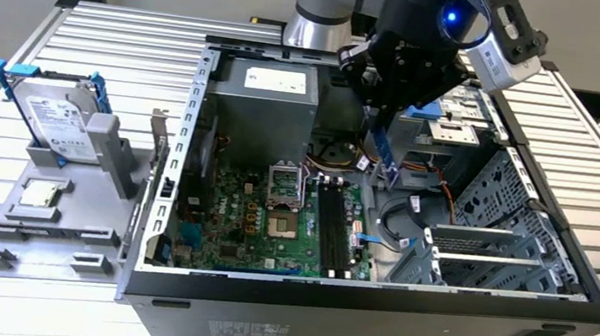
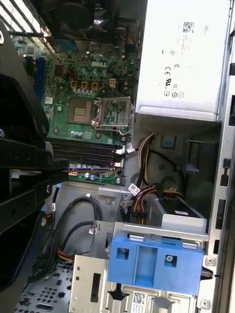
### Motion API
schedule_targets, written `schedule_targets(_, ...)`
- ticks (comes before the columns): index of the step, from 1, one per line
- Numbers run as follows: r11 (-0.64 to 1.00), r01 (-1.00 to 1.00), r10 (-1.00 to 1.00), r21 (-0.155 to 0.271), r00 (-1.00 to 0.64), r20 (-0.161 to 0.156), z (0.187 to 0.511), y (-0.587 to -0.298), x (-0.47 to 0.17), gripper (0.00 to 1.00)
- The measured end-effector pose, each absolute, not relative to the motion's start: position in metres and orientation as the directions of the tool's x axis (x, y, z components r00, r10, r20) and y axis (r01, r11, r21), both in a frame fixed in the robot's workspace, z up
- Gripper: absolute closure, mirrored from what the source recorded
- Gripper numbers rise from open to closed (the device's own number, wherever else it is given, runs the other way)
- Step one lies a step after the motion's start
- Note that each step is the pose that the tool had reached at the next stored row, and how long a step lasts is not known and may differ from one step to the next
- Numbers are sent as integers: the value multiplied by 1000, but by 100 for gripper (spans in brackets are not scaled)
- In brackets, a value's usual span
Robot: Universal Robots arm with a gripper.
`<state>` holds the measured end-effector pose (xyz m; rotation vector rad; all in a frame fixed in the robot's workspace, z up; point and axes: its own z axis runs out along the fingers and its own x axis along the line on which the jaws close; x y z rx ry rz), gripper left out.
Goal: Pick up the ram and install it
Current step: 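Insert the ram into the slot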
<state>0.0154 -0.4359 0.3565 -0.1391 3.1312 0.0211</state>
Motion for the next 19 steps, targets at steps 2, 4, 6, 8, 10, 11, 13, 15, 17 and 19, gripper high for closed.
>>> schedule_targets(2, 996, -89, -89, 13, -996, -8, 354, -436, 15, 100)
schedule_targets(4, 996, -89, -89, 13, -996, -8, 351, -435, 15, 100)
schedule_targets(6, 996, -89, -89, 13, -996, -8, 349, -435, 15, 100)
schedule_targets(8, 996, -89, -88, 13, -996, -8, 347, -435, 15, 100)
schedule_targets(10, 996, -89, -89, 13, -996, -8, 344, -435, 15, 100)
schedule_targets(11, 996, -89, -89, 13, -996, -8, 343, -435, 15, 100)
schedule_targets(13, 996, -89, -88, 13, -996, -8, 340, -435, 15, 100)
schedule_targets(15, 996, -89, -89, 13, -996, -8, 338, -435, 15, 100)
schedule_targets(17, 996, -89, -88, 13, -996, -8, 336, -435, 15, 100)
schedule_targets(19, 996, -89, -89, 13, -996, -8, 333, -435, 15, 100)
